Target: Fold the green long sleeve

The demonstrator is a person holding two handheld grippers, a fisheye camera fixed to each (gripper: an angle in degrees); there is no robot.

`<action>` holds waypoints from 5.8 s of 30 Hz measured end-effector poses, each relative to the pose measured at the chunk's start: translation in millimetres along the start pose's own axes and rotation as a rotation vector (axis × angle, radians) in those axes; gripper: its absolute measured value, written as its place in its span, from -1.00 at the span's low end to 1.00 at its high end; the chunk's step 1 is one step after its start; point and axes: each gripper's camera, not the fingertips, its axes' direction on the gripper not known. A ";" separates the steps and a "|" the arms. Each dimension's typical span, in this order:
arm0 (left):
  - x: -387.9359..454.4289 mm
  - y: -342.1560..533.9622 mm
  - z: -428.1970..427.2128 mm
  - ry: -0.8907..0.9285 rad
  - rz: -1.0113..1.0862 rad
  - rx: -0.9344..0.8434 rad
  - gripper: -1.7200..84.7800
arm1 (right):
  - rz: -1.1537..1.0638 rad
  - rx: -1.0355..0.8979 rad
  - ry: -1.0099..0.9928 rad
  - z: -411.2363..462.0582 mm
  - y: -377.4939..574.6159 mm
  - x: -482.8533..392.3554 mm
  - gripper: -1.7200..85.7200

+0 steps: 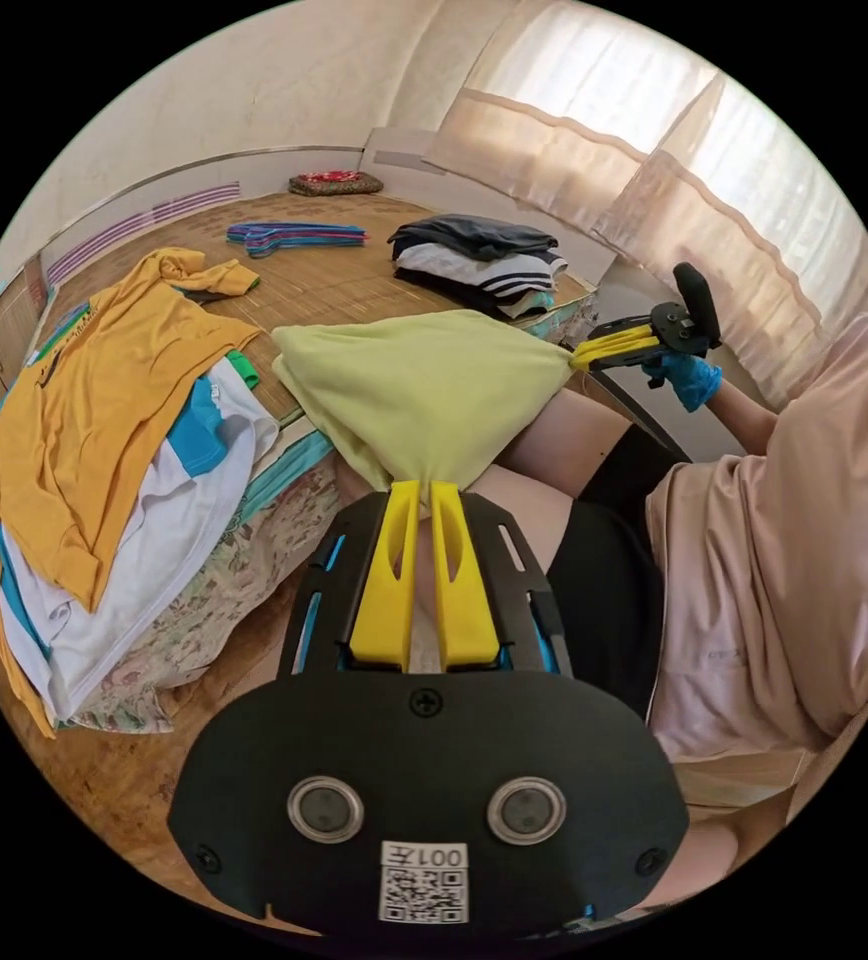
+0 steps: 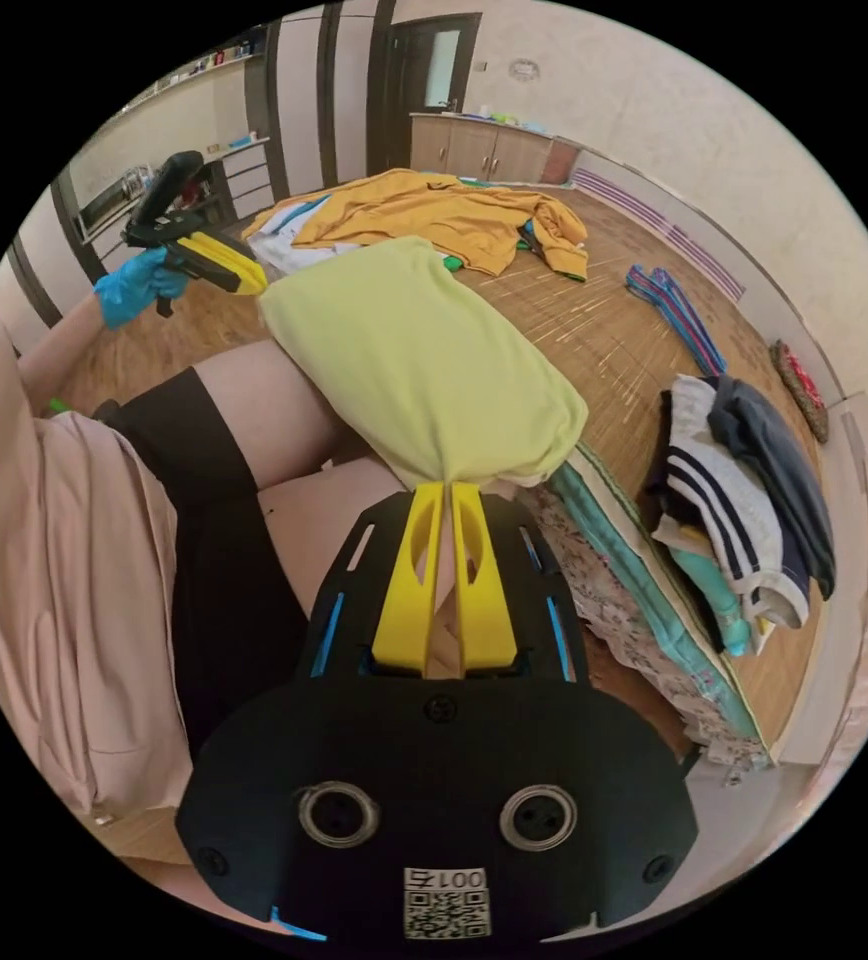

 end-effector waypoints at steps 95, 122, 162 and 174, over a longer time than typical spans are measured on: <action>118.2 -96.2 -37.6 -0.220 0.002 0.387 -0.98 | 0.031 0.277 0.115 -59.7 -164.0 18.0 -0.66; 133.0 -267.8 10.7 0.166 0.367 0.370 -0.56 | -0.103 0.465 -0.455 -311.1 3.8 283.3 -0.66; 74.4 -740.7 201.6 0.085 0.258 0.032 -0.83 | 0.383 0.182 0.098 -214.4 31.1 718.1 -0.69; 41.2 -747.9 163.1 0.050 0.100 0.054 -0.94 | 0.344 0.203 0.201 -239.9 88.5 626.6 -0.84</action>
